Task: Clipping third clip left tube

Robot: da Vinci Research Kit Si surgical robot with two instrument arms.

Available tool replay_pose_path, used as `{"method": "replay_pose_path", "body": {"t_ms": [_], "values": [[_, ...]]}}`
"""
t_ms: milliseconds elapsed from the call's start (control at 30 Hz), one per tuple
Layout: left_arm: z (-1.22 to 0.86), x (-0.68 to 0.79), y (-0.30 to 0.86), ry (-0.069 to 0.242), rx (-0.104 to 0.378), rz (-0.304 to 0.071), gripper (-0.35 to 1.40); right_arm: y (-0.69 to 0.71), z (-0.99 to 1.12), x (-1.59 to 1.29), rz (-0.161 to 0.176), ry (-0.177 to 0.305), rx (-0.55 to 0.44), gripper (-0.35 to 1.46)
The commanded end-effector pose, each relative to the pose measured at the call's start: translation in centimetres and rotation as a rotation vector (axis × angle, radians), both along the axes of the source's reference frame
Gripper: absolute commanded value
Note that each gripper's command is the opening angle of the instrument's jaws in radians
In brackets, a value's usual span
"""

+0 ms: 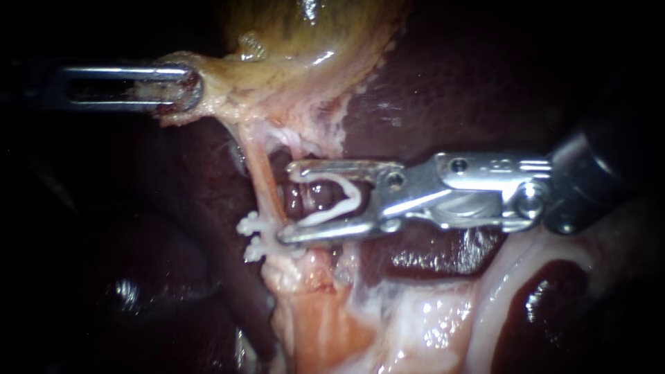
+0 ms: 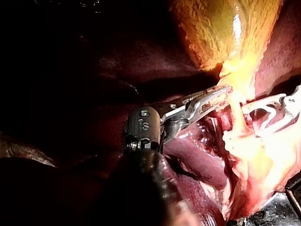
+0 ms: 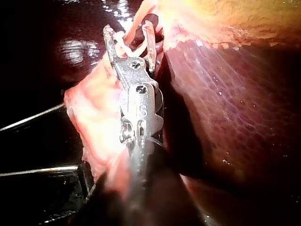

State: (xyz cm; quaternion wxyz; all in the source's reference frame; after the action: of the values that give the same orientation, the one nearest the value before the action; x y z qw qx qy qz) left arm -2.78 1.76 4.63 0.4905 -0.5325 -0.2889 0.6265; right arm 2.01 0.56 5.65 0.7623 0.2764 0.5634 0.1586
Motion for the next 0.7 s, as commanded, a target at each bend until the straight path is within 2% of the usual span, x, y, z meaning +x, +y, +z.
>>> {"method": "replay_pose_path", "body": {"t_ms": [33, 167, 300, 500, 700], "values": [[-0.02, 0.0, 0.0, -0.001, 0.0, 0.001, -0.35, 0.0, 0.08, 0.01, 0.002, -0.003, 0.002, 0.5], [-0.03, -0.02, -0.01, -0.002, 0.0, 0.002, -0.35, 0.02, 0.3, 0.01, 0.02, -0.014, 0.04, 0.5], [-0.03, -0.02, -0.01, -0.002, 0.0, 0.002, -0.35, 0.07, 0.42, 0.12, 0.021, -0.02, 0.075, 0.5], [-0.03, -0.03, -0.01, -0.002, 0.0, 0.002, -0.35, 0.13, 0.39, 0.43, 0.056, 0.081, 0.142, 0.5], [-0.03, -0.03, -0.01, -0.002, 0.0, 0.002, -0.35, 0.19, 0.23, 0.63, 0.081, 0.198, 0.178, 0.5]]}}
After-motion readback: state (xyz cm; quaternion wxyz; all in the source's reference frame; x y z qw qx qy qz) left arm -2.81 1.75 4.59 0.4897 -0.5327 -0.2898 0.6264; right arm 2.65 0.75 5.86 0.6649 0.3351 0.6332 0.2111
